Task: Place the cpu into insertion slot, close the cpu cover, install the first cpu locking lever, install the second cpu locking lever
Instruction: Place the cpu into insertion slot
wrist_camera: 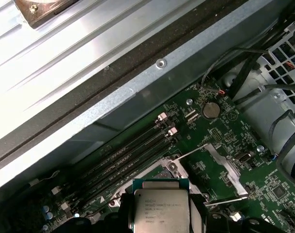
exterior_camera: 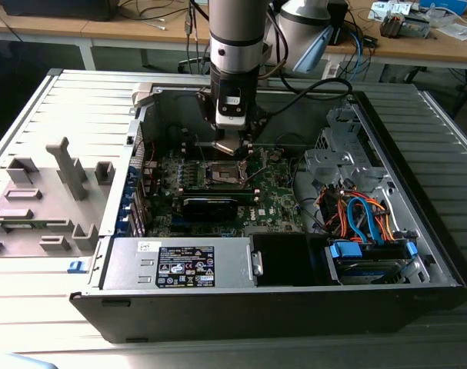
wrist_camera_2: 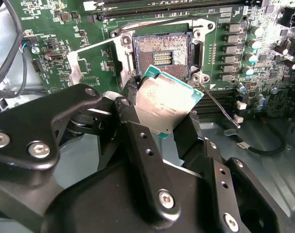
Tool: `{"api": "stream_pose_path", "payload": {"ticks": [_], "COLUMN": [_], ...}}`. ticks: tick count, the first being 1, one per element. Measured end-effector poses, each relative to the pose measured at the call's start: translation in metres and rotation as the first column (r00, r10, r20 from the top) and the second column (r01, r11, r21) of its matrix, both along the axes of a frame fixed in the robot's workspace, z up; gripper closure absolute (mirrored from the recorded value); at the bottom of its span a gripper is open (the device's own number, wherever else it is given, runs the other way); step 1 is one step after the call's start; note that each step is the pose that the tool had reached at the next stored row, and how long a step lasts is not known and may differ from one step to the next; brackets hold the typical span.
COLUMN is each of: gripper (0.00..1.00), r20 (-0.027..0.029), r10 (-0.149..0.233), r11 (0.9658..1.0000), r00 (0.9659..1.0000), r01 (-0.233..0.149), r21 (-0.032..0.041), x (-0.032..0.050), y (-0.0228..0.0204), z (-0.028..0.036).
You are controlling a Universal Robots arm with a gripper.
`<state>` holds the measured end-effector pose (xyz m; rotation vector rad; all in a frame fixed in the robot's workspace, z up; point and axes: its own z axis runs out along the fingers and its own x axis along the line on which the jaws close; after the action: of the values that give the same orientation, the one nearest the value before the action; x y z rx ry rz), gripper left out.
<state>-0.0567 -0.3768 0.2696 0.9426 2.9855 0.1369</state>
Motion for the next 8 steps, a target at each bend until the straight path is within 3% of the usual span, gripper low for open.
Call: {"api": "stream_pose_path", "payload": {"ticks": [8], "gripper": [0.45], "r20": [0.0], "r10": [-0.033], "r11": [0.9995], "r00": [0.9995], "r01": [0.033], "r21": [0.0001], "x": [0.0], "y": [0.0], "z": [-0.0001]}}
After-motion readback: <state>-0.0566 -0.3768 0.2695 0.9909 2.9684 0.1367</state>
